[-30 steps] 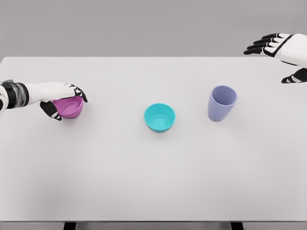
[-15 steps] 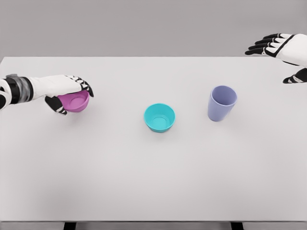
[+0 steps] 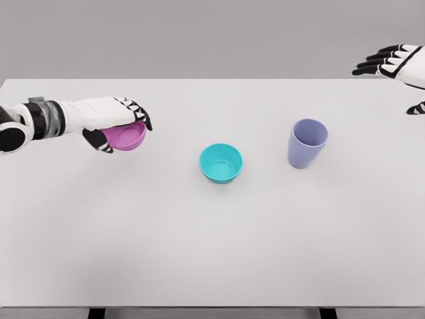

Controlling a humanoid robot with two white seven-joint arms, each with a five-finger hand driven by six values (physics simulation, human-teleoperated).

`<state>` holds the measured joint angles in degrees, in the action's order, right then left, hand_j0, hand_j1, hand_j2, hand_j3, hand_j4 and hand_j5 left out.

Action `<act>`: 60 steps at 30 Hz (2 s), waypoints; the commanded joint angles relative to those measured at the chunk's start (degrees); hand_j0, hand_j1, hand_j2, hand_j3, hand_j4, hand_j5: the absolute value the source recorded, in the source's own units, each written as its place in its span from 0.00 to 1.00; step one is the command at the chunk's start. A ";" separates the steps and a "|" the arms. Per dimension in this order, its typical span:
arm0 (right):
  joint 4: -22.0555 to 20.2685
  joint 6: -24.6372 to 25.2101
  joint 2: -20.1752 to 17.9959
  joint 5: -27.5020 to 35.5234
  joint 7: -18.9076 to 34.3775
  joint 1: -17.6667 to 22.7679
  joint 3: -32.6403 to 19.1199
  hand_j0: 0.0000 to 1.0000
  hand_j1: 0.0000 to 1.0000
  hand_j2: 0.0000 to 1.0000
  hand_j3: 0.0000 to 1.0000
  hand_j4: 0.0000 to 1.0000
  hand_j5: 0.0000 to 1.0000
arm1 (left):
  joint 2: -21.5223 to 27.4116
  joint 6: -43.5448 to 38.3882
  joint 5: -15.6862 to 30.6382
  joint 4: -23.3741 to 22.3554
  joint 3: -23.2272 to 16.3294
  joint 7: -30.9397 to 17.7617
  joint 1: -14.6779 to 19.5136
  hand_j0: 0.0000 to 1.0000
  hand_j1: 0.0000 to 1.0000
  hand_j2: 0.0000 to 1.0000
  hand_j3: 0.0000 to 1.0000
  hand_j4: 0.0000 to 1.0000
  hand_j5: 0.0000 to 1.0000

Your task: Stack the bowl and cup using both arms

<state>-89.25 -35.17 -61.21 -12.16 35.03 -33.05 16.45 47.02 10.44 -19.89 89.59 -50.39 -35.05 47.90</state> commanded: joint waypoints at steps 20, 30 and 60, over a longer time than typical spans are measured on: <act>-1.54 0.17 -0.31 0.12 -0.03 5.27 -3.44 1.00 1.00 1.00 1.00 1.00 1.00 | -6.06 0.11 -1.38 3.84 -0.49 0.05 1.49 0.64 0.64 0.64 0.64 0.64 0.64; -3.29 0.17 0.04 -0.14 -0.03 12.04 -2.74 1.00 1.00 1.00 1.00 1.00 1.00 | -7.03 0.19 -1.38 6.21 -0.76 0.05 1.49 0.65 0.65 0.65 0.65 0.65 0.65; -5.49 0.17 -0.31 -0.32 -0.03 12.30 -4.67 1.00 1.00 1.00 1.00 1.00 1.00 | -14.15 1.16 -5.34 8.93 -4.10 0.05 1.41 0.66 0.66 0.66 0.66 0.66 0.66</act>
<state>-94.70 -35.17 -61.31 -12.79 35.03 -20.74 12.54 33.31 11.67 -25.03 98.53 -54.09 -35.05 49.31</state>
